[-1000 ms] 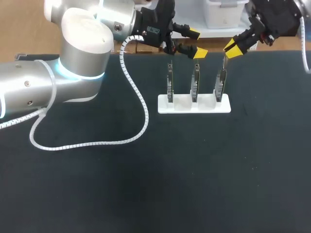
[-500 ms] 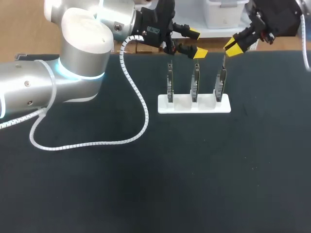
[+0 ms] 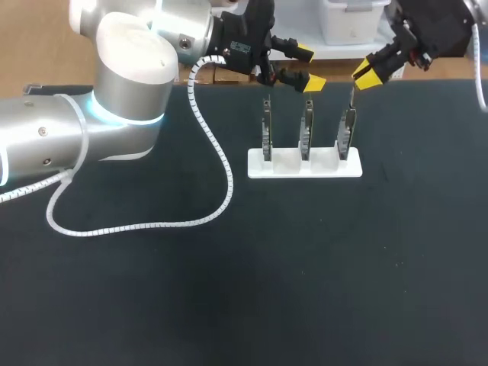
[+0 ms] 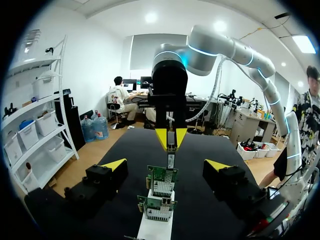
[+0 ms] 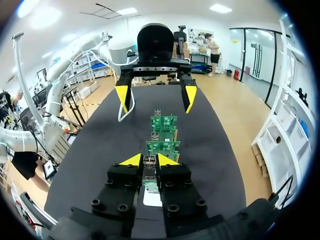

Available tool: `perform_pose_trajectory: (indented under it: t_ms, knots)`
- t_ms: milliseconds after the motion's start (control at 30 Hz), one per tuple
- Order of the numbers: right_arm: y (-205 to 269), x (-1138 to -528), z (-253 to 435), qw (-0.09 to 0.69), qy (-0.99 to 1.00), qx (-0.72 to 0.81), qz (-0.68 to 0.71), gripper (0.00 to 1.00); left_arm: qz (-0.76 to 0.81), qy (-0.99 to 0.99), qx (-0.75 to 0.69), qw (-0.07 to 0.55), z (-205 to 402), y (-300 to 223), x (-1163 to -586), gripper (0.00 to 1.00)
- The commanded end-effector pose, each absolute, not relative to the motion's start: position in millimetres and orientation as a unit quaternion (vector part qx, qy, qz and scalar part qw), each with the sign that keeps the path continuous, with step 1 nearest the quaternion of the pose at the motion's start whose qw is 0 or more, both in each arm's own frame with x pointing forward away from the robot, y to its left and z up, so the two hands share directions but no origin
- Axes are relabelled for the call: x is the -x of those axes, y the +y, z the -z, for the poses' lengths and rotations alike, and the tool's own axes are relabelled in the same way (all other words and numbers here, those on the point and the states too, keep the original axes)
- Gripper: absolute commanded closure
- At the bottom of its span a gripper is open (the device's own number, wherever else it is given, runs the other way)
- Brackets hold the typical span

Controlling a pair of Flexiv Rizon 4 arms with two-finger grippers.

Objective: Pick up the optical module with the left hand, and insert it into the network port with the right hand.

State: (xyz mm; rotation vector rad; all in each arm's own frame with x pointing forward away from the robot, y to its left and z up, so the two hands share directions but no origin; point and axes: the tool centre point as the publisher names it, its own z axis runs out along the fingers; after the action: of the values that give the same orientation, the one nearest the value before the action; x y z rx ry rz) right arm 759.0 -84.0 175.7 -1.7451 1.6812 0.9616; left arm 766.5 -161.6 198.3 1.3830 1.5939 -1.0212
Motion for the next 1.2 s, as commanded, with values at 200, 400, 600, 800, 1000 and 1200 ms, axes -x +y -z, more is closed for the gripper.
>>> perform_pose_trajectory:
  t_ms: [200,400,600,800,1000,1200]
  knots:
    - [-84,-758,-173,0.262,0.622,0.647,-0.354,1.0,0.4,0.627,-0.544,0.388,-198,-162,-766,0.0]
    - [-83,-758,-174,0.266,0.616,0.654,-0.349,1.0,0.4,0.627,-0.544,0.388,-198,-162,-766,0.0]
    - [-80,-759,-181,0.269,0.613,0.661,-0.34,1.0,0.4,0.627,-0.544,0.388,-198,-162,-766,0.0]
    - [-79,-757,-173,0.264,0.617,0.658,-0.342,1.0,0.4,0.627,-0.544,0.388,-198,-162,-766,0.0]
    - [-79,-758,-170,0.265,0.62,0.653,-0.344,1.0,0.4,0.627,-0.544,0.388,-198,-162,-766,0.0]
    - [-81,-756,-170,0.268,0.622,0.651,-0.342,1.0,0.4,0.627,-0.544,0.388,-198,-162,-766,0.0]
